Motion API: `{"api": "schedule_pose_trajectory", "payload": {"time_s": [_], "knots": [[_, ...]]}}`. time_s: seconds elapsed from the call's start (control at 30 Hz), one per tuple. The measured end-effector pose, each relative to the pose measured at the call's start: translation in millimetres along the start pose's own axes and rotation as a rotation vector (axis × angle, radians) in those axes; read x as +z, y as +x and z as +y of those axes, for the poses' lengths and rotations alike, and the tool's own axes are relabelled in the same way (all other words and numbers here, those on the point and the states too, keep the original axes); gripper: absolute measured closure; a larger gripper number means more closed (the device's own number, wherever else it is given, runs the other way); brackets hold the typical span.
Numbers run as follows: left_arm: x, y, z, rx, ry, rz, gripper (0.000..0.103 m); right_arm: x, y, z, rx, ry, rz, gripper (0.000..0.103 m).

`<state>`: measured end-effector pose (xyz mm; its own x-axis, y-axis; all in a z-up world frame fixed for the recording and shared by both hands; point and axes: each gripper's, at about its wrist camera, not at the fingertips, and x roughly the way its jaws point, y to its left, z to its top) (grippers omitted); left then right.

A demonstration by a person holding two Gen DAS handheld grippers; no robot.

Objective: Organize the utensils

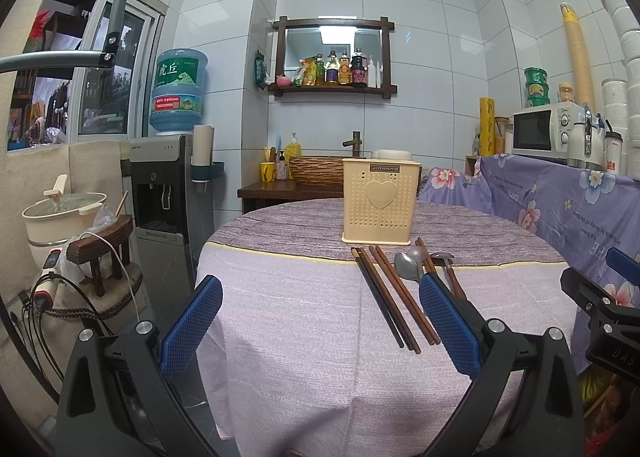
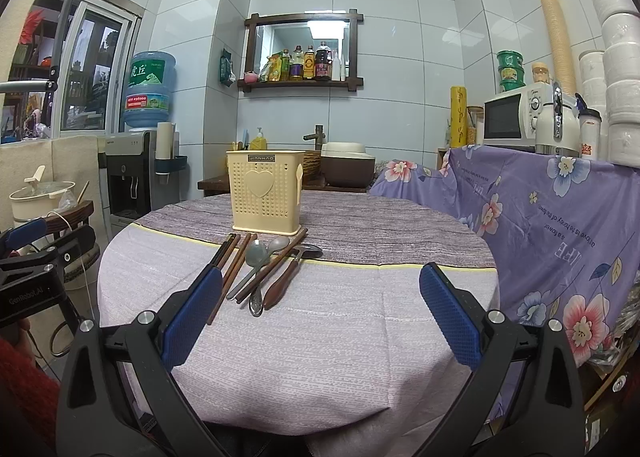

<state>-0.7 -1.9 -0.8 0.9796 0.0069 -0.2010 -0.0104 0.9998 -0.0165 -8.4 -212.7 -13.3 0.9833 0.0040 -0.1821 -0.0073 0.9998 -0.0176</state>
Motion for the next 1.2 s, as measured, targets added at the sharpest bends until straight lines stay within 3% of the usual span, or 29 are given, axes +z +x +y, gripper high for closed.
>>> {"api": "schedule_pose_trajectory", "payload": {"time_s": [0.5, 0.7, 0.83, 1.0, 1.07, 1.2], "knots": [[-5, 3, 3, -0.014, -0.008, 0.025, 0.005, -2, 3, 2, 0.002, 0.003, 0.012, 0.006], [-11, 35, 17, 0.004, -0.055, 0.184, 0.005, -4, 26, -5, -0.033, 0.000, 0.104, 0.006], [-9, 62, 32, -0.030, -0.103, 0.281, 0.005, 0, 51, -23, -0.049, 0.028, 0.171, 0.006], [11, 111, 39, -0.074, -0.075, 0.405, 0.007, 11, 101, -40, -0.051, 0.058, 0.331, 0.006], [19, 135, 37, -0.120, -0.079, 0.472, 0.021, 16, 121, -43, -0.035, 0.083, 0.382, 0.006], [23, 169, 18, -0.180, -0.025, 0.572, 0.038, 26, 164, -44, 0.042, 0.168, 0.498, 0.010]]}}
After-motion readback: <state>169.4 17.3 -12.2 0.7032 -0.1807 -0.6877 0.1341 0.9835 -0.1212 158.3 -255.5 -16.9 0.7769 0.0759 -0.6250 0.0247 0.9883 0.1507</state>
